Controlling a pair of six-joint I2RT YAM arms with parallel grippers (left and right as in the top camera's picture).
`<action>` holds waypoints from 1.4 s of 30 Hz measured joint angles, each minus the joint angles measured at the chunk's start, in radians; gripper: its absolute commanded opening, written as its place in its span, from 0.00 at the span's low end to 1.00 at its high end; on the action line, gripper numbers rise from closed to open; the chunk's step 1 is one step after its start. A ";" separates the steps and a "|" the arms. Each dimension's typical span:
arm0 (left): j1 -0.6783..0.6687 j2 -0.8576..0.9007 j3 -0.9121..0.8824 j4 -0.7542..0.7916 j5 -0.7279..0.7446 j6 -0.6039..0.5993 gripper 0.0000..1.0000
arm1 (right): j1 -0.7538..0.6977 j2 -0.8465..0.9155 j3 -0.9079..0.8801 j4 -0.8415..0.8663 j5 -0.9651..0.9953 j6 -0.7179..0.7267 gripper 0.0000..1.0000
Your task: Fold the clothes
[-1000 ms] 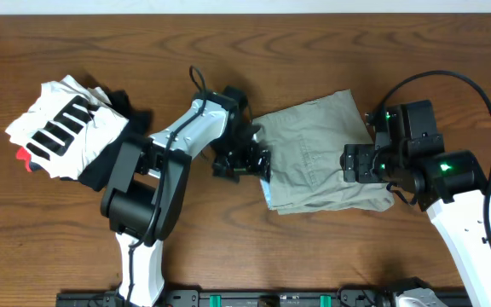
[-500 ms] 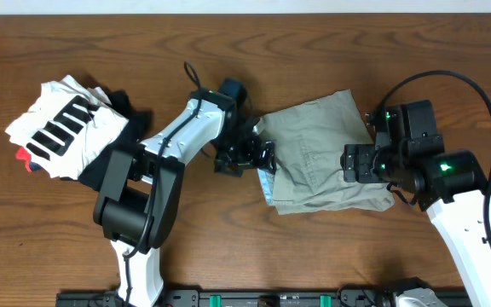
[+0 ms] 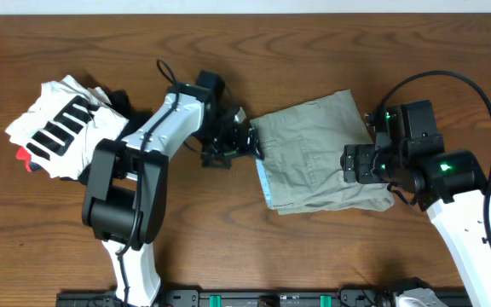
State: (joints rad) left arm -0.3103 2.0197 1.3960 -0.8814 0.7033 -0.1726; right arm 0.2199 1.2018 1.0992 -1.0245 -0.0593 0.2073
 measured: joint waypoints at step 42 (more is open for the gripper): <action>-0.245 0.131 -0.057 0.391 0.101 -0.370 0.06 | 0.000 0.000 0.000 -0.019 0.068 -0.007 0.88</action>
State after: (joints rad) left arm -0.5549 2.1506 1.3388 -0.4904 0.8040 -0.5423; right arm 0.2199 1.2022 1.0988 -1.0439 0.0086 0.2005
